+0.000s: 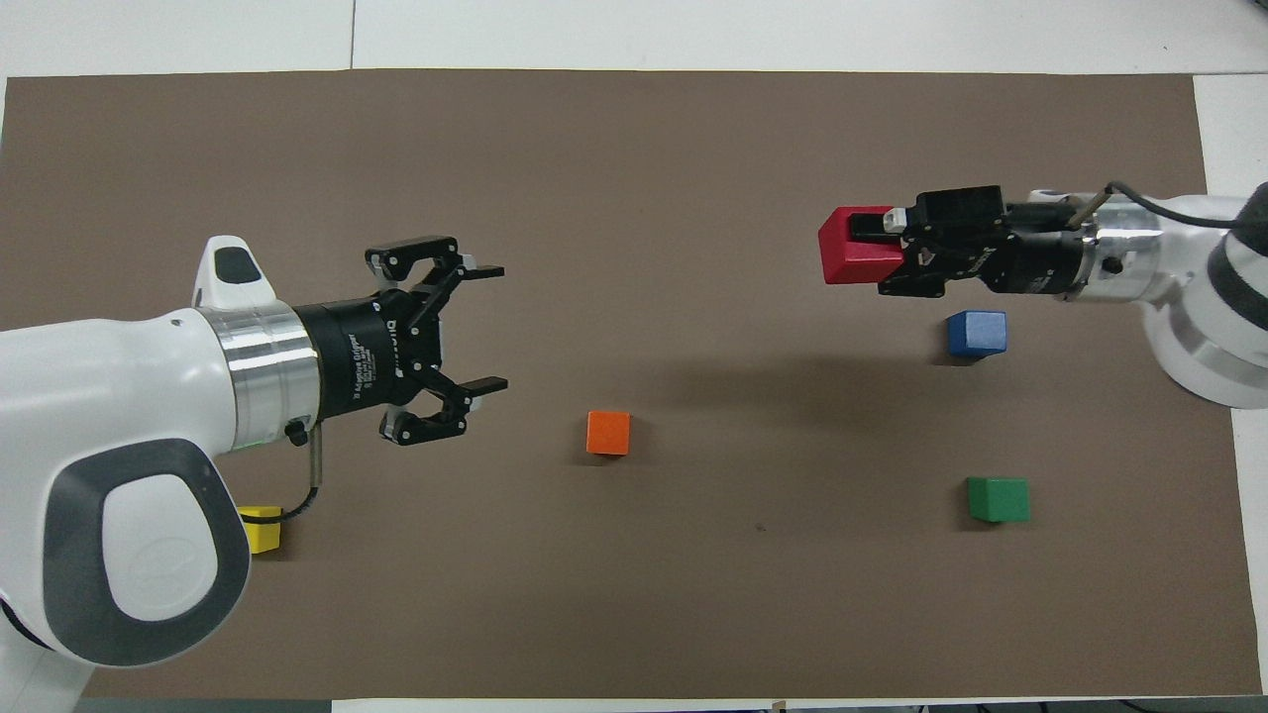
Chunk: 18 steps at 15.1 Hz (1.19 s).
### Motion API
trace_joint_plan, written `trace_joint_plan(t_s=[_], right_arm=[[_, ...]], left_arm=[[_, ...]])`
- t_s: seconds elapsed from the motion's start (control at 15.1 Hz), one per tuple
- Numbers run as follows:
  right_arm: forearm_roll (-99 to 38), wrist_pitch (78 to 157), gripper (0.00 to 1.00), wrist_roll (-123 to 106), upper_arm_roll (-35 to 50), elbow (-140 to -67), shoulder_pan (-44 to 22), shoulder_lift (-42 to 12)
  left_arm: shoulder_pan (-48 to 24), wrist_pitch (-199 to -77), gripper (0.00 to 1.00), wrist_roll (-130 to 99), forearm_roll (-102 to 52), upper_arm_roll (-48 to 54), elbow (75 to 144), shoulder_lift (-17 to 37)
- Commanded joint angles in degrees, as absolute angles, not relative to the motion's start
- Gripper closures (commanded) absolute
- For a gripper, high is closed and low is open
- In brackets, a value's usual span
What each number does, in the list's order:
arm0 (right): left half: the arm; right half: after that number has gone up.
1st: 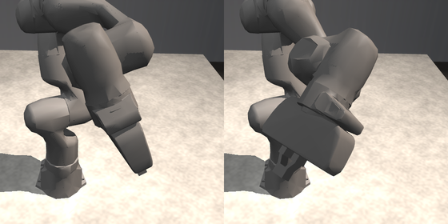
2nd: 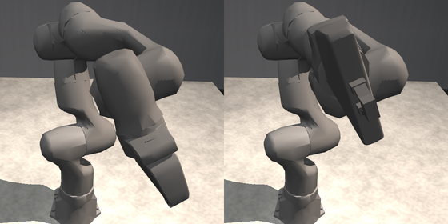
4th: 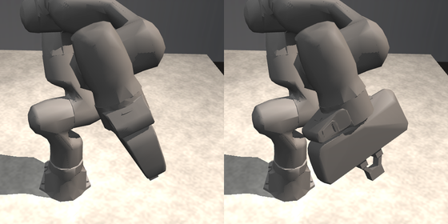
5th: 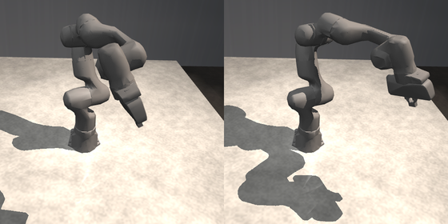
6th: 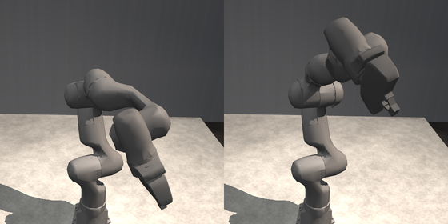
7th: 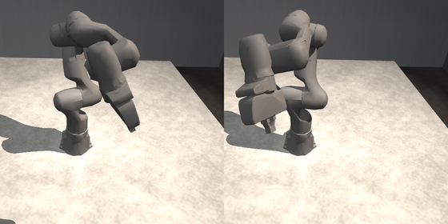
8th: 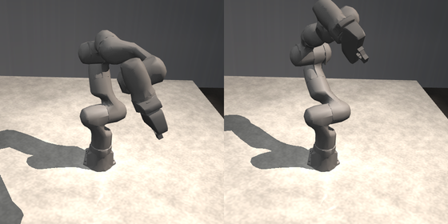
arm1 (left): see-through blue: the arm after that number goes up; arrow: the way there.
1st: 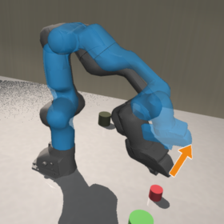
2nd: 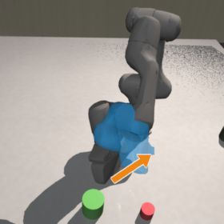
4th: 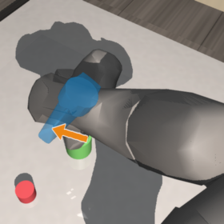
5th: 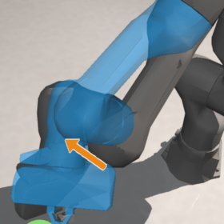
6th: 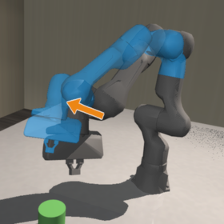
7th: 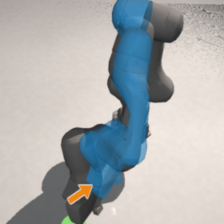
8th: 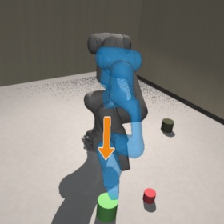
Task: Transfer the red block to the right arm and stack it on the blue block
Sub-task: 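Open the left gripper and withdraw while the right gripper carries the cube, then lower the red cube onto the blue cube with the right gripper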
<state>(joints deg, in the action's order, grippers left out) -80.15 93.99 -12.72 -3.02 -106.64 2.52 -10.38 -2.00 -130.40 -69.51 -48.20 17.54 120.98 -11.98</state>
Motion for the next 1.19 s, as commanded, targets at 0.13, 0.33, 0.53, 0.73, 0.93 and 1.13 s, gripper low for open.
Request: trace_joint_plan(t_s=[0.13, 0.33, 0.53, 0.73, 0.93, 1.13], right_arm=[[-58.33, 95.54, 1.0, -3.88, -2.99, -96.26, 7.73, -12.65], [-38.03, 100.26, 1.0, -0.1, -2.9, -93.08, 7.21, -12.83], [-21.85, 106.24, 1.0, 2.36, -2.81, -93.34, 5.81, -13.62], [-7.07, 111.78, 1.0, 6.58, -2.73, -95.7, 2.82, -13.8], [1.63, 116.96, 1.0, 6.86, -2.73, -98.95, 1.76, -14.5], [4.31, 119.09, 1.0, 6.51, -2.64, -101.86, 0.09, -14.41]], left_arm=[[7.46, -129.46, 0.0, -53.8, -33.72, 18.19, 120.42, -4.59], [11.41, -128.15, 0.0, -45.83, -21.21, 18.11, 117.34, -0.8], [15.36, -122.55, 0.0, -31.34, -11.64, 18.1, 115.06, 1.48], [15.38, -111.66, 0.0, -20.33, 1.02, 18.11, 108.05, 4.56], [14.94, -101.63, 0.0, -11.8, 5.09, 18.11, 100.13, 6.76], [13.8, -91.27, 0.0, -11.43, 5.8, 18.46, 91.43, 7.56]])
